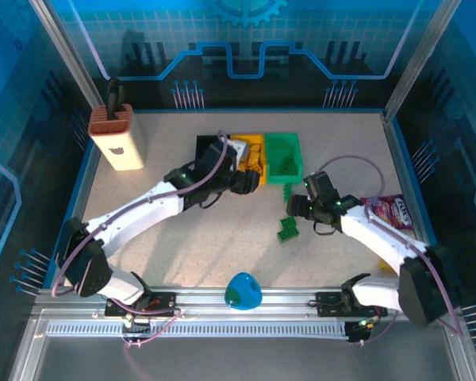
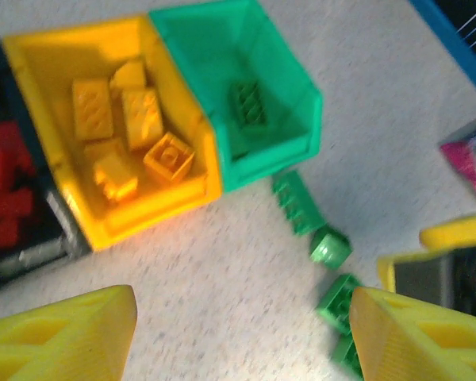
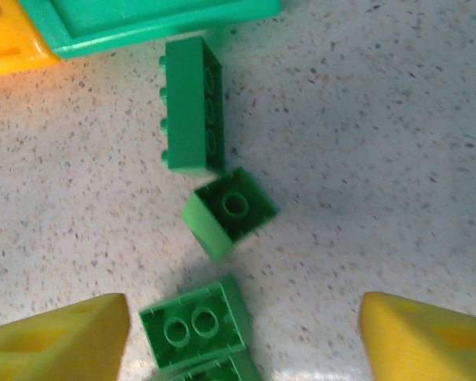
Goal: Sort the legos into containers by color
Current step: Place the lego in the container, then pick up the lego from the center of the table.
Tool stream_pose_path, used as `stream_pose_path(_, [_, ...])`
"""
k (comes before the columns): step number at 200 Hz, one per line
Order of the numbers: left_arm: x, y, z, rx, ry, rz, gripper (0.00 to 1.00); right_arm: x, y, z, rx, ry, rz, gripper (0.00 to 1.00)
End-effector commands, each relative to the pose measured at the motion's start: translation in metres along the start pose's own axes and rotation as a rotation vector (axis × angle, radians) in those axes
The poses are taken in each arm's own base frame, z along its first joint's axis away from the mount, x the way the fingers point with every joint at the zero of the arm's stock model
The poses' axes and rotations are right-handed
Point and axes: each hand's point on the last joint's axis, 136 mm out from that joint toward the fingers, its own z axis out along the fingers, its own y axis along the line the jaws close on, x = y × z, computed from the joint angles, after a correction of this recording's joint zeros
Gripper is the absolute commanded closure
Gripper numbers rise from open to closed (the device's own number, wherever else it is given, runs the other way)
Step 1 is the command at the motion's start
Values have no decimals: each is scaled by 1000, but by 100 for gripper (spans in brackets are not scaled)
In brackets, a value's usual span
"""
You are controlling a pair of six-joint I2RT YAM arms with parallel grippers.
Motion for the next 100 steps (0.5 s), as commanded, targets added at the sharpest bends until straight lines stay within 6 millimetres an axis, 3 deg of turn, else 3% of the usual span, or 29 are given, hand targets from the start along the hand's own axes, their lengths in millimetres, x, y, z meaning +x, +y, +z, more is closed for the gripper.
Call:
stream_pose_path(1, [8,18,-15,-50,-60,-31,28,-19,19,10,-13,-4,-54,27])
stream_pose_path(58, [62,56,-36,-135,-36,-80,29,-41,30,51,78,65,-108,40])
stream_pose_path(100, [87,75,-44,-171,-30,-117,31,-41,25,72,170,118,-134,49])
